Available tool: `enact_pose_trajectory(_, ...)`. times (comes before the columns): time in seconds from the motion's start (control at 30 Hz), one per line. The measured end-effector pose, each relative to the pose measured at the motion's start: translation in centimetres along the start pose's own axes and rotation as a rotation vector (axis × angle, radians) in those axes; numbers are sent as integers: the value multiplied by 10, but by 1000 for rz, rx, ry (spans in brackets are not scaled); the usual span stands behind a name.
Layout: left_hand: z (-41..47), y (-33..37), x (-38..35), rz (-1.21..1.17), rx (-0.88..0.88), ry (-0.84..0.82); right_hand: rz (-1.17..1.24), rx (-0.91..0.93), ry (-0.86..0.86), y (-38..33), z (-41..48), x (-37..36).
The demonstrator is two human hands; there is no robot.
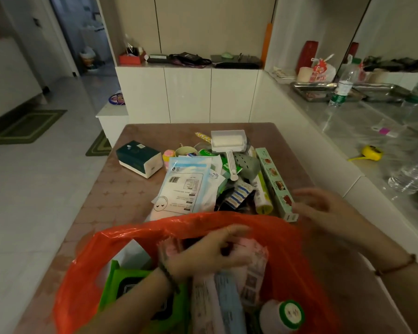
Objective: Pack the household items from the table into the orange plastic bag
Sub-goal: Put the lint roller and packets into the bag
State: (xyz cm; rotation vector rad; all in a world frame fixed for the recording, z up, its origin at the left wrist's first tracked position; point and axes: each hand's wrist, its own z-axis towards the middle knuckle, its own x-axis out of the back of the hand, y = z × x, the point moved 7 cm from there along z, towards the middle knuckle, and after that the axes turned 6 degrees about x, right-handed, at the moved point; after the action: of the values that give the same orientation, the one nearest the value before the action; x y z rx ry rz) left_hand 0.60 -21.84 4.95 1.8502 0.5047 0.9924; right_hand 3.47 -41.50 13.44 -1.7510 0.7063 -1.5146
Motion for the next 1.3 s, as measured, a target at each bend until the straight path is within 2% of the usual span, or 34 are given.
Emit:
enact_pose_trajectory(0.13, 21, -10, 108, -169, 52, 397, 46, 35, -135, -40, 95, -40)
enact_pose_trajectory(0.23, 36, -42, 156, -223, 159, 515, -48, -1, -130, -44, 165, -77)
enact_pose_trajectory(0.4, 54, -97, 172, -217, 320, 518, -259, -118, 3, -7, 245, -112)
enact_pose_trajectory(0.57, 57, -116, 153, -174, 306, 393, -346, -165, 131, 25, 268, -118)
enact_pose_trajectory(0.67, 41, -111, 141, -91, 283, 253, -355, -47, 186, 14, 258, -99)
enact_pose_trajectory(0.77, 14, -102, 136, 124, 276, 143, -210, 175, 279, -16, 222, -75)
enact_pose_trajectory(0.83, -5, -98, 132, 266, 283, 73, -107, 327, 278, -39, 184, -65)
enact_pose_trajectory(0.9, -23, -99, 129, 370, 296, 4, -11, 456, 106, -57, 140, -67)
enact_pose_trajectory(0.97, -39, -107, 131, 485, 355, 19, 8, 546, -196, -69, 92, -84)
enact_pose_trajectory(1.1, -57, -108, 150, 691, 438, 265, -276, 552, -709, -52, 19, -139)
enact_pose_trajectory(1.2, -64, -98, 163, 485, 457, 457, -459, 554, -844, -34, -7, -178)
enact_pose_trajectory(1.3, -67, -91, 170, 248, 463, 579, -428, 512, -807, -31, -5, -195)
